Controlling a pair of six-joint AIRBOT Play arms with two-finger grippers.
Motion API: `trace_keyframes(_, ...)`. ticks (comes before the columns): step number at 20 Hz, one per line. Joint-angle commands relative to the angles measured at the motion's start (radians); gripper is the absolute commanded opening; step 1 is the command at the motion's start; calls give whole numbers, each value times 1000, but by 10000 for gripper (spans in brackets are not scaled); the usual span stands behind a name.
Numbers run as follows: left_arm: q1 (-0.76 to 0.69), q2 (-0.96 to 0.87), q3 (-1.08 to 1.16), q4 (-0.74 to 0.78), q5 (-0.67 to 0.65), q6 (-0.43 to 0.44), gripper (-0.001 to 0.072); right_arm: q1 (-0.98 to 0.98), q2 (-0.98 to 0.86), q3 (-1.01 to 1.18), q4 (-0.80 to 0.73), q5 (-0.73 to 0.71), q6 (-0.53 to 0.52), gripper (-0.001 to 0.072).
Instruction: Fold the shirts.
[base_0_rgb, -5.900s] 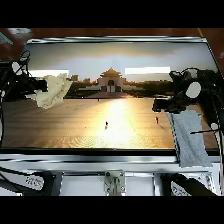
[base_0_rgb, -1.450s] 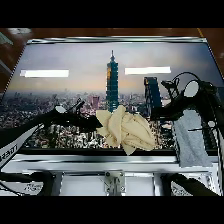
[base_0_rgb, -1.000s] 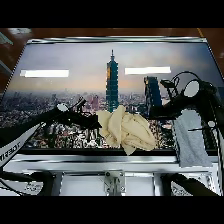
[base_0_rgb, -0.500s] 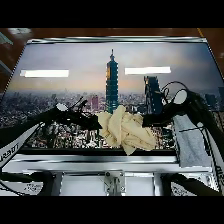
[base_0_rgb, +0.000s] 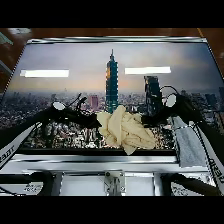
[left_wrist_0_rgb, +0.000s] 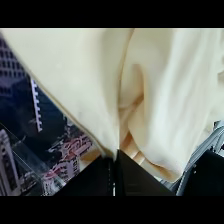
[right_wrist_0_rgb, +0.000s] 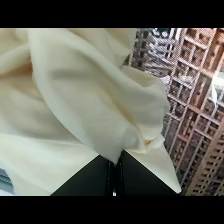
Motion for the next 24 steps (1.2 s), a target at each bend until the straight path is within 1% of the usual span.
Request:
trace_keyframes(1,35,118,3,4,32,19,35,1,71,106,-51,28,18,58)
trace_keyframes(2,57,185,19,26,34,9,35,1,114,159,-73,22,19,58)
trace_keyframes(3,87,264,50,63,31,-27,35,1,166,224,-95,3,19,58)
trace_keyframes(5,150,429,145,154,39,-107,35,1,275,348,-119,-82,23,58)
trace_keyframes(7,212,592,273,239,98,-174,34,1,389,448,-146,-187,63,58)
trace_keyframes(9,266,725,409,310,190,-233,34,1,488,522,-183,-281,99,58)
trace_keyframes(10,290,776,477,353,222,-276,34,1,528,554,-199,-316,111,58)
trace_keyframes(12,323,838,596,446,229,-351,34,1,579,608,-206,-342,117,58)
trace_keyframes(14,325,877,674,502,229,-380,34,1,609,648,-205,-343,117,57)
trace_keyframes(16,325,902,698,505,222,-389,34,1,627,668,-197,-316,117,57)
trace_keyframes(18,325,912,698,513,138,-390,34,1,634,674,-198,-241,117,57)
trace_keyframes(20,325,911,693,536,-29,-392,35,1,637,674,-203,-99,116,58)
trace_keyframes(22,325,912,676,610,-203,-415,34,1,637,674,-212,53,116,57)
trace_keyframes(24,325,912,660,723,-378,-422,34,1,636,672,-214,206,117,57)
